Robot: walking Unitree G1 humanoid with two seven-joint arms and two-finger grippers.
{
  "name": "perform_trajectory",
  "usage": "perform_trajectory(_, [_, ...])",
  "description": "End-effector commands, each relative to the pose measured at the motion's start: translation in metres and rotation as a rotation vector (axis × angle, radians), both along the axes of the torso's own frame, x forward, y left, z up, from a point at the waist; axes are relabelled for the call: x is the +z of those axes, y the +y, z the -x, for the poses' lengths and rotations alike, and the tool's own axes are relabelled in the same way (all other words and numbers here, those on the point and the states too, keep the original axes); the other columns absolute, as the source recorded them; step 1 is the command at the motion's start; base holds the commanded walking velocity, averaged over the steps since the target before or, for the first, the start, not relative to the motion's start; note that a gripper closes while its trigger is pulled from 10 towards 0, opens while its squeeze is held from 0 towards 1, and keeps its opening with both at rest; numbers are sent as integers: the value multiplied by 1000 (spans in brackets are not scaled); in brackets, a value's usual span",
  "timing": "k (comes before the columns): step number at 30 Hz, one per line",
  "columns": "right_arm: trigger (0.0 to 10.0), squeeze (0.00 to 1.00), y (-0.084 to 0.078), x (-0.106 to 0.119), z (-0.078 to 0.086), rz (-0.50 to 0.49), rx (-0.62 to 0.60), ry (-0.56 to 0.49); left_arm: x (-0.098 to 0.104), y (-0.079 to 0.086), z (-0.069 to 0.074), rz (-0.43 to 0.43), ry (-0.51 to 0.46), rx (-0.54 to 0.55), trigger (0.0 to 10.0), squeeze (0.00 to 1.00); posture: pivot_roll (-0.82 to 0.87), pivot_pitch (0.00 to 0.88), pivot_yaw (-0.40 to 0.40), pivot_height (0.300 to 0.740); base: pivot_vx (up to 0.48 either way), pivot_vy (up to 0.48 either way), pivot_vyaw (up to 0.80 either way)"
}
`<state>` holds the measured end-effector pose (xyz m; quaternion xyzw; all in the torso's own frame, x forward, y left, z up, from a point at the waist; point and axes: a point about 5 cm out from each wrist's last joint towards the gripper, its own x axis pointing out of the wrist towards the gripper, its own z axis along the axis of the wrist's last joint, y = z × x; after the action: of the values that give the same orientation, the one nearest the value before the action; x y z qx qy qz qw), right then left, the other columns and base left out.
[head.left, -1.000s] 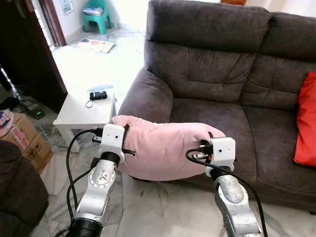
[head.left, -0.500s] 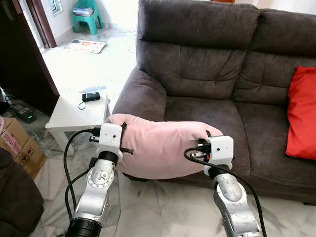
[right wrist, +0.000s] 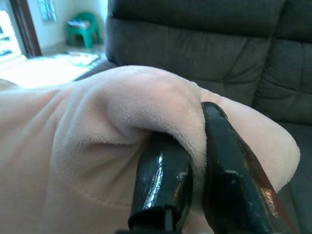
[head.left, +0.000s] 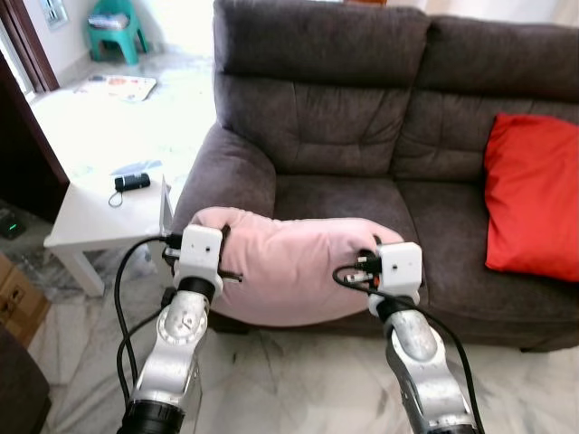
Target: Move the pillow to the sofa from floor
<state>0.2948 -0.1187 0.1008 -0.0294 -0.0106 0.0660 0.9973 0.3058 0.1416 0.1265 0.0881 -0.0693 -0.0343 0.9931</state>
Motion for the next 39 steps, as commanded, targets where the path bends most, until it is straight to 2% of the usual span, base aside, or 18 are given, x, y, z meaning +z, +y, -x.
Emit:
perform_trajectory(1, [10000,0,9,17,-4,-10,43,-85,13,-11,-1,2,-70,-53,10000,0,79,0,-94,740,0,0,0])
perform_trajectory(5, [10000,0,7,17,-6,-3,47,-82,12,-12,-2,-9,-73,-47,10000,0,78,0,-94,740,0,-240,-288])
perform_trajectory(8, [10000,0,-4,20,-13,15,7,-96,14,-17,-5,-3,-79,-64,10000,0,58,0,-73,740,0,-338,-800])
perform_trajectory(15, [10000,0,-10,17,-8,2,-43,-94,16,-22,-10,-6,-76,-109,10000,0,23,0,-43,740,0,0,0])
perform_trajectory(21, [10000,0,-7,16,-6,1,-17,-103,15,-22,-10,-1,-77,-107,10000,0,20,0,-45,740,0,0,-755])
perform_trajectory(28, [10000,0,-1,19,-9,6,21,-111,14,-18,-9,12,-77,-81,10000,0,38,0,-57,740,0,0,0])
perform_trajectory(34, [10000,0,6,20,-9,22,61,-116,15,-14,-1,50,-93,-61,10000,0,48,0,-67,740,0,0,0])
perform_trajectory(39, [10000,0,9,23,-9,23,88,-132,21,-7,2,37,-130,-12,10000,0,42,0,-65,740,0,0,0])
